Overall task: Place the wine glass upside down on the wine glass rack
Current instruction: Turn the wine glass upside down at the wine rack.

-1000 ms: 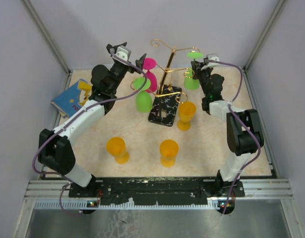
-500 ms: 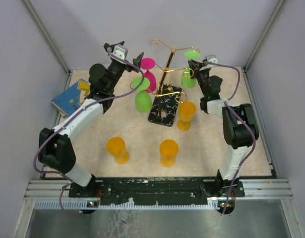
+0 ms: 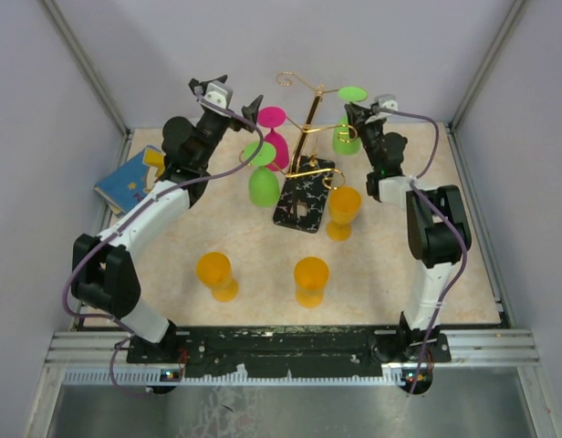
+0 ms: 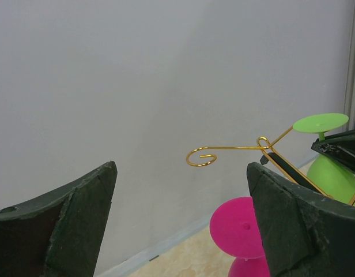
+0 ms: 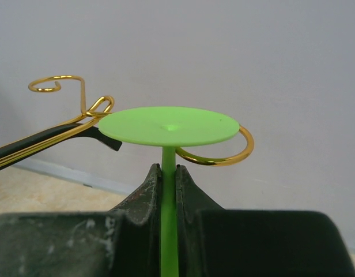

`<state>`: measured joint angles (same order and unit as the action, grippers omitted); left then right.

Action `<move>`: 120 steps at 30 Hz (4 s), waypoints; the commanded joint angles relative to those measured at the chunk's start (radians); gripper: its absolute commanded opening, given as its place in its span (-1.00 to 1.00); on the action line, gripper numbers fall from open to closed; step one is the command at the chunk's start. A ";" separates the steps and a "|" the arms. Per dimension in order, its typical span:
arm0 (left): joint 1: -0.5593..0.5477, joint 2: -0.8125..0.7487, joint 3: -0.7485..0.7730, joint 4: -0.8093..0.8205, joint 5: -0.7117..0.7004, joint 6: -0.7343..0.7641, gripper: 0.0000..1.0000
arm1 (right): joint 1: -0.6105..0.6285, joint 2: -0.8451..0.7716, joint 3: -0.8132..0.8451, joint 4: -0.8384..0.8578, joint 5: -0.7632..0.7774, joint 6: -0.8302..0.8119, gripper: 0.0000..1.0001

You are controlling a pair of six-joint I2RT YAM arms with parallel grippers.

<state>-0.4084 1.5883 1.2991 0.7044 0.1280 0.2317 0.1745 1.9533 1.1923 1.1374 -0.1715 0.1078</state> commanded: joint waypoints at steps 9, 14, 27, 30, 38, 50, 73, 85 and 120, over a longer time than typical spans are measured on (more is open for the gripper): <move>0.016 0.009 0.020 0.050 0.018 -0.027 0.99 | 0.017 0.038 0.103 0.005 0.008 -0.019 -1.00; 0.018 0.012 0.020 0.051 0.020 -0.034 0.99 | 0.016 0.056 0.116 0.008 0.042 -0.032 -1.00; 0.021 0.019 0.026 0.058 0.034 -0.046 0.99 | 0.018 0.053 0.092 0.038 0.188 -0.113 -1.00; 0.022 0.025 0.031 0.058 0.039 -0.049 0.99 | 0.019 0.039 0.073 0.041 0.228 -0.127 -1.00; 0.022 0.030 0.028 0.062 0.044 -0.063 0.99 | 0.019 -0.021 0.013 0.022 0.305 -0.154 -1.00; 0.025 0.024 0.013 0.069 0.047 -0.077 0.99 | 0.038 -0.115 -0.093 -0.003 0.310 -0.156 -0.98; 0.025 0.010 -0.019 0.087 0.068 -0.094 0.99 | 0.087 -0.095 -0.223 0.218 0.476 -0.288 -0.90; 0.025 0.018 -0.022 0.108 0.077 -0.093 0.99 | 0.140 -0.050 -0.210 0.278 0.659 -0.390 -0.91; 0.036 0.048 -0.008 0.134 0.104 -0.109 0.99 | 0.203 -0.011 -0.175 0.303 1.014 -0.454 -0.90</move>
<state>-0.3801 1.6459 1.2839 0.7948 0.2199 0.1448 0.3573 1.9369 0.9993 1.4631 0.7437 -0.3298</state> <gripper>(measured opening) 0.995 0.060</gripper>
